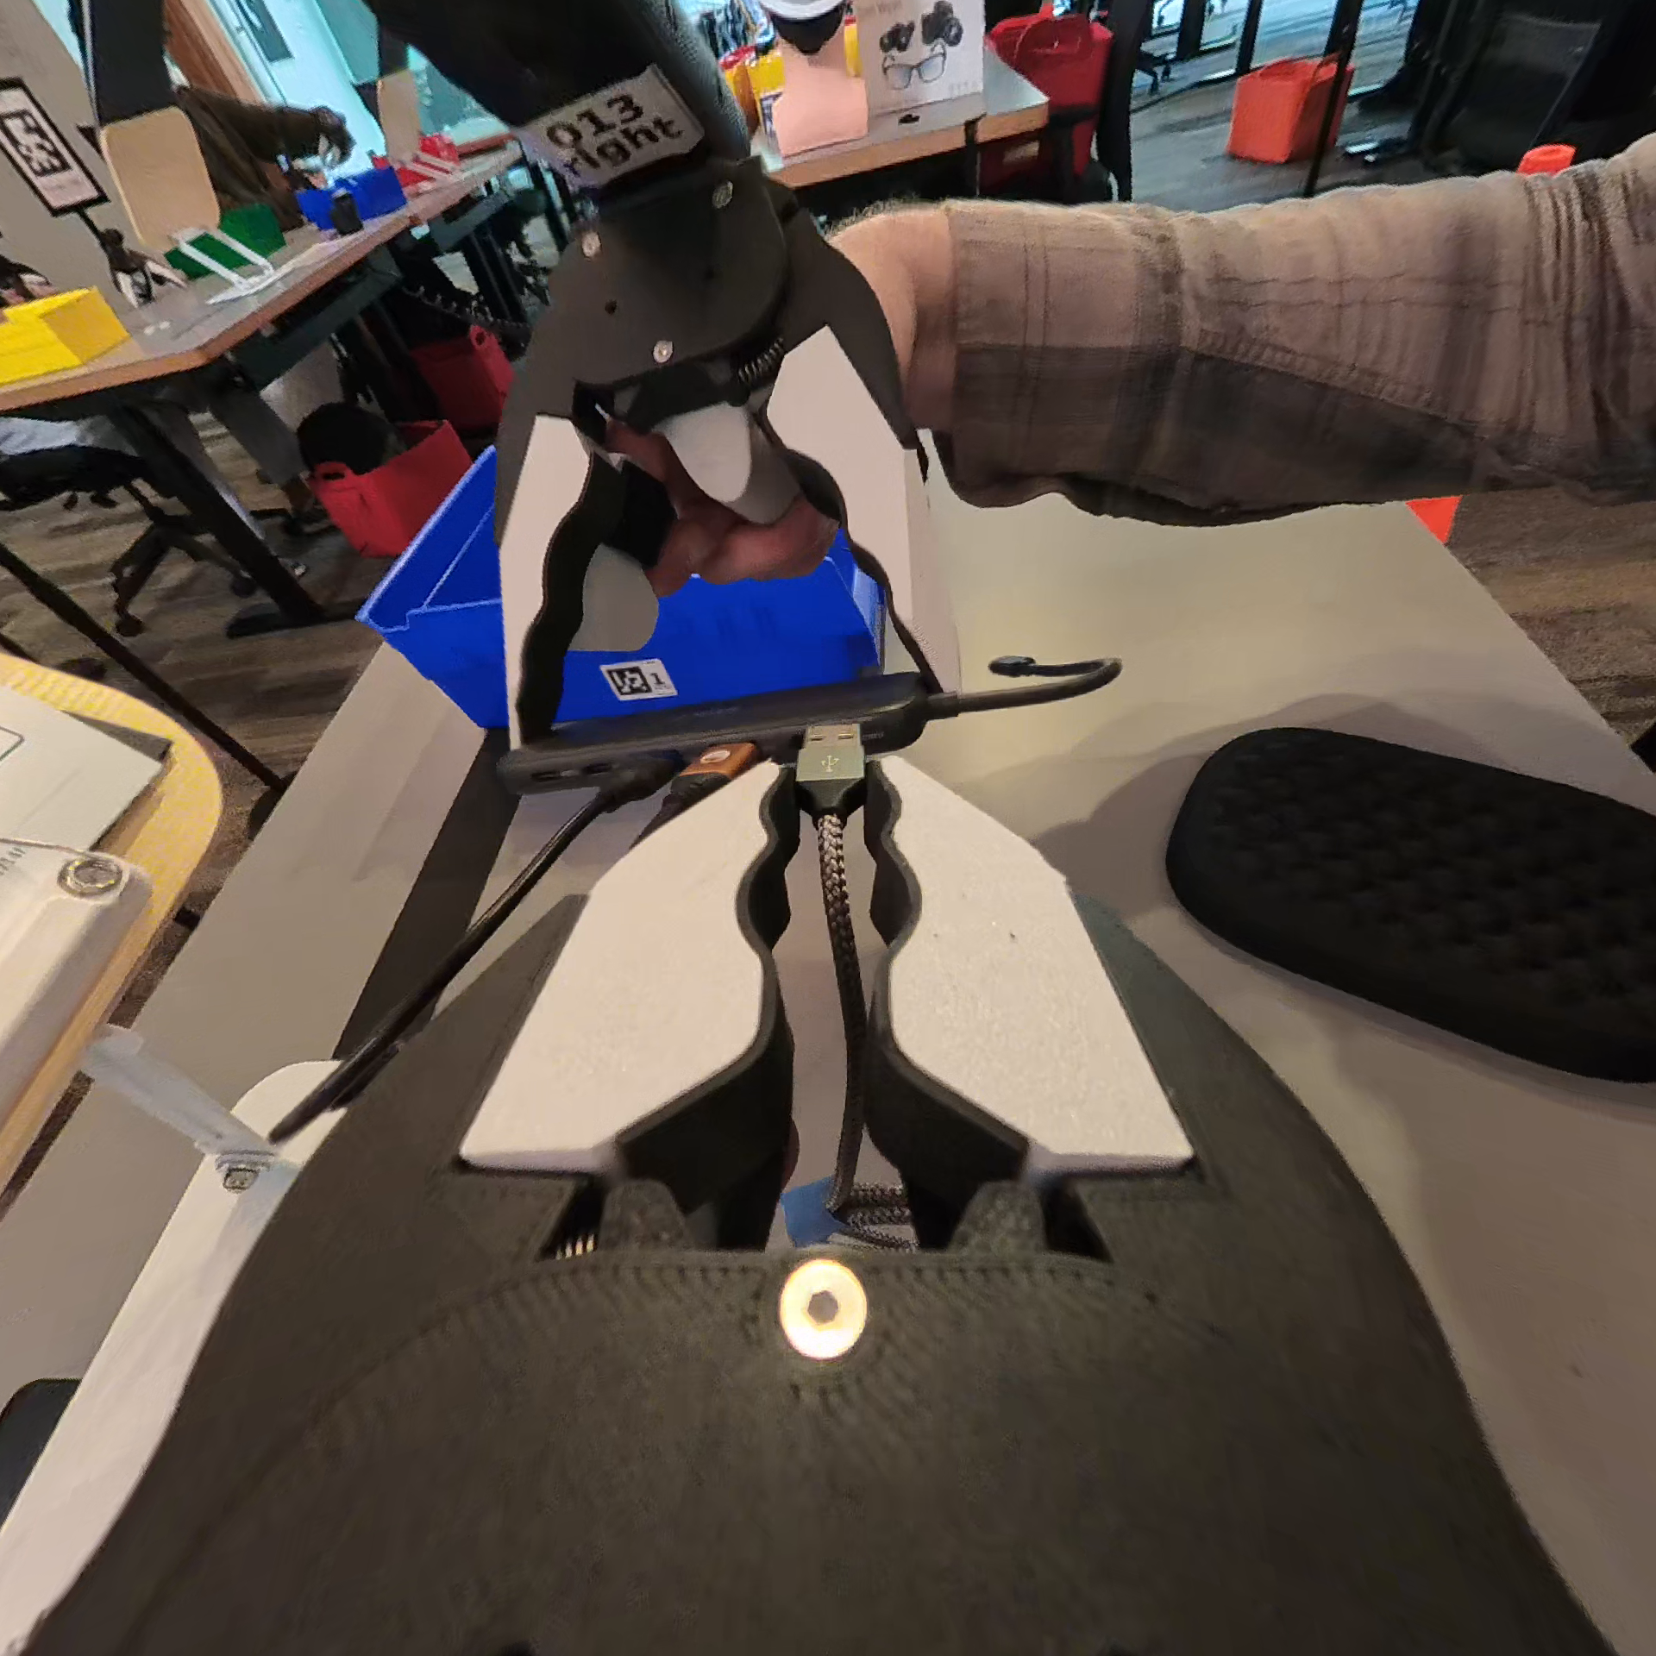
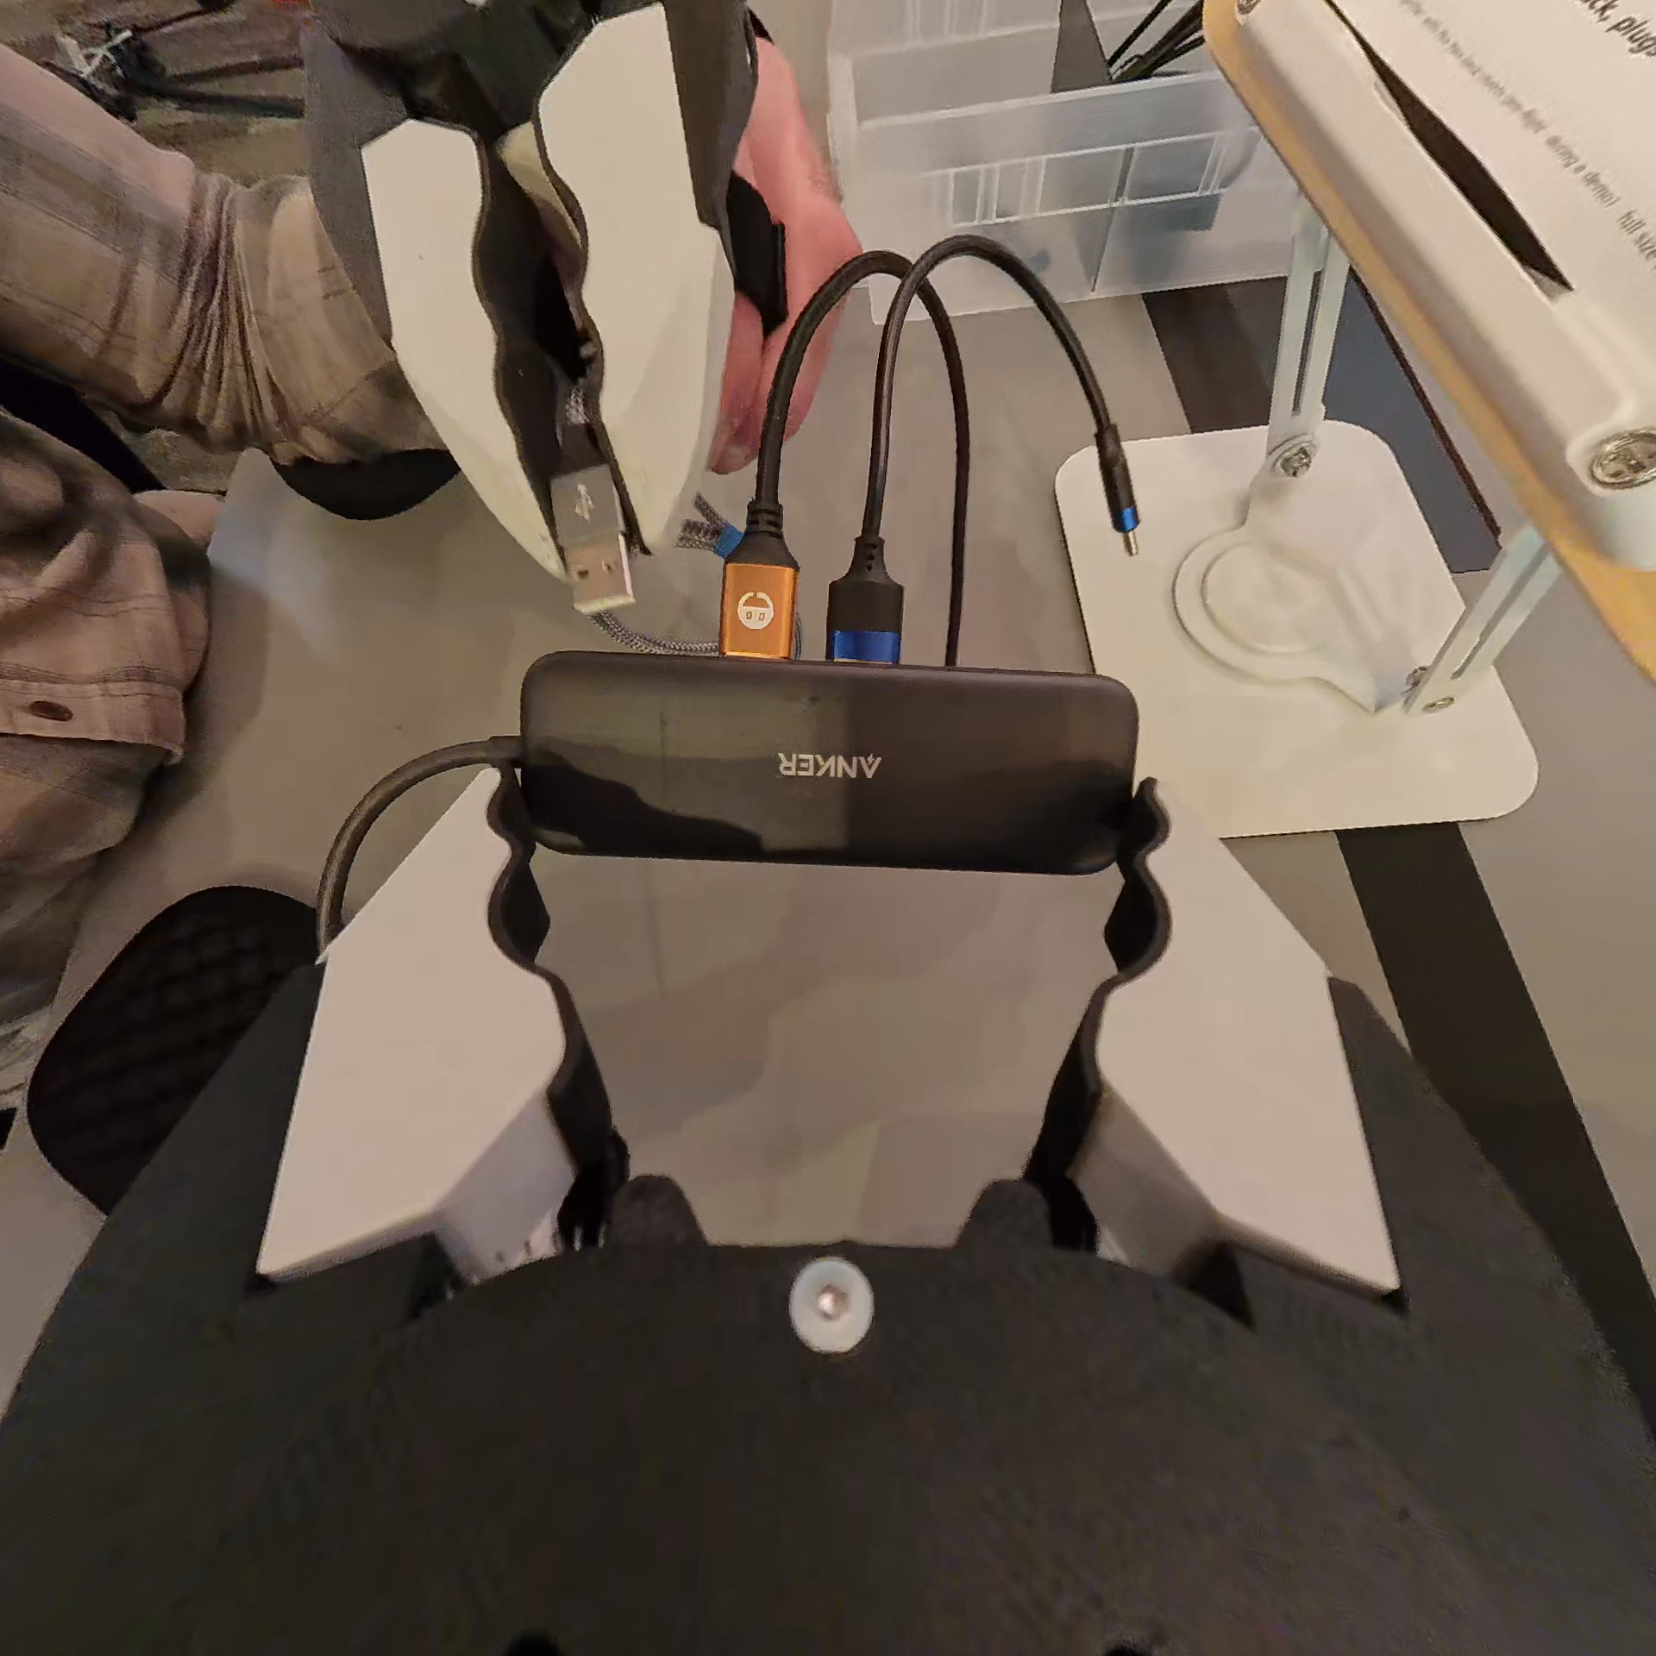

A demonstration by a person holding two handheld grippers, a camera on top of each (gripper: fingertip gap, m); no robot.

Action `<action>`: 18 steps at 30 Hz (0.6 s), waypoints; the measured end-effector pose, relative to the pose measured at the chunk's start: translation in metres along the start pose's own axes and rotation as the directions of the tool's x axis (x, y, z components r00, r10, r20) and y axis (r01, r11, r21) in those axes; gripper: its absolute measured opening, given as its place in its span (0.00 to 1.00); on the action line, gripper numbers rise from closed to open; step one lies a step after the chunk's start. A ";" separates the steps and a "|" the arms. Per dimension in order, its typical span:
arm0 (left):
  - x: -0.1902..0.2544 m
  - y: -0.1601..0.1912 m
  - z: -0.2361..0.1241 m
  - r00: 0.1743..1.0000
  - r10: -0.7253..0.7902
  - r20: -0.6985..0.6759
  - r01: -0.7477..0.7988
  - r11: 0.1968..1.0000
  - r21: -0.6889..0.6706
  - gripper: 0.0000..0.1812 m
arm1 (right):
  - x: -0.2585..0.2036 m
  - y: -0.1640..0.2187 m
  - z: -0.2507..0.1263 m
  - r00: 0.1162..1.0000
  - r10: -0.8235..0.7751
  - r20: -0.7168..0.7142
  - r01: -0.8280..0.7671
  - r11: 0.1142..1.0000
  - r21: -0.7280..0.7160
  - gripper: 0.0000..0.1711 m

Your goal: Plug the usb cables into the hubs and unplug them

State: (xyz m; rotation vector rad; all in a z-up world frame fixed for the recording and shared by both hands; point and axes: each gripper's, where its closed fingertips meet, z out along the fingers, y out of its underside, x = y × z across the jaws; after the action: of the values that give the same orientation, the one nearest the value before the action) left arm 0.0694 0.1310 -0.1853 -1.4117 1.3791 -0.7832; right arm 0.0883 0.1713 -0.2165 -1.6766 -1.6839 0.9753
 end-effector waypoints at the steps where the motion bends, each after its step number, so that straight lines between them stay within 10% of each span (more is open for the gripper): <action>1: -0.001 0.002 0.002 1.000 -0.002 0.012 0.002 1.000 -0.019 0.08 | -0.001 -0.001 0.000 1.000 -0.003 0.004 0.003 1.000 0.000 0.75; 18: 0.012 0.001 -0.009 0.995 -0.024 -0.095 0.021 0.999 -0.031 0.08 | -0.010 -0.003 -0.008 0.998 -0.035 0.044 0.034 0.999 0.025 0.75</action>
State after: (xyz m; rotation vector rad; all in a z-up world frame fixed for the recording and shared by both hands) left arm 0.0625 0.1176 -0.1859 -1.4311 1.4555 -0.8571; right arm 0.0938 0.1622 -0.2088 -1.6158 -1.7180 1.0193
